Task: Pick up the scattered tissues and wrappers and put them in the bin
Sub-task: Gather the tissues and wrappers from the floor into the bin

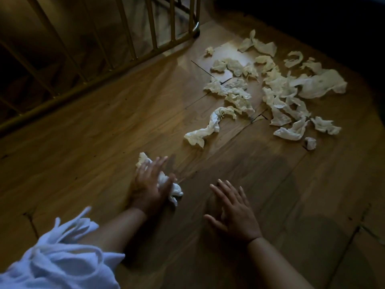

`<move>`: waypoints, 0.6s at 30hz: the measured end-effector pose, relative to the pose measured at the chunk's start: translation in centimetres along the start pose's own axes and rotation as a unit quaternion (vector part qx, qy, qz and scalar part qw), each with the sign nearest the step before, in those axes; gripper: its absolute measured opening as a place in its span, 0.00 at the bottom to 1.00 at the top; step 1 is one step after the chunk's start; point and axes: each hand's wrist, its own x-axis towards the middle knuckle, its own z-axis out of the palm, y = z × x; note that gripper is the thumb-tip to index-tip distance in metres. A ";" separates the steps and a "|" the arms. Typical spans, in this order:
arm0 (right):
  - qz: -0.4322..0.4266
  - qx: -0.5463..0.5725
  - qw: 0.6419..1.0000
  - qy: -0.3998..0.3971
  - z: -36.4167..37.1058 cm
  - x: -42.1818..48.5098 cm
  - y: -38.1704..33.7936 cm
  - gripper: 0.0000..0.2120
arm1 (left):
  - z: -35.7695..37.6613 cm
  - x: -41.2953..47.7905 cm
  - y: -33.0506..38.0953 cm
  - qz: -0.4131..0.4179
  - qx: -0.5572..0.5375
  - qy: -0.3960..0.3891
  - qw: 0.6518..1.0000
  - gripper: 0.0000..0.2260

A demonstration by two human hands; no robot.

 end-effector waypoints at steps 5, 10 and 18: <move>0.015 -0.076 0.996 -0.048 0.0 0.3 -0.3 0.27 | 0.5 -1.4 0.7 0.070 0.170 -0.140 0.973 0.43; 0.011 -0.053 0.997 -0.051 0.0 0.3 -0.3 0.30 | 1.3 -1.0 -0.2 0.156 0.192 -0.120 0.961 0.30; -0.002 -0.051 0.999 0.015 0.7 -0.1 0.6 0.23 | 1.3 2.6 2.4 0.060 -0.130 -0.035 0.989 0.18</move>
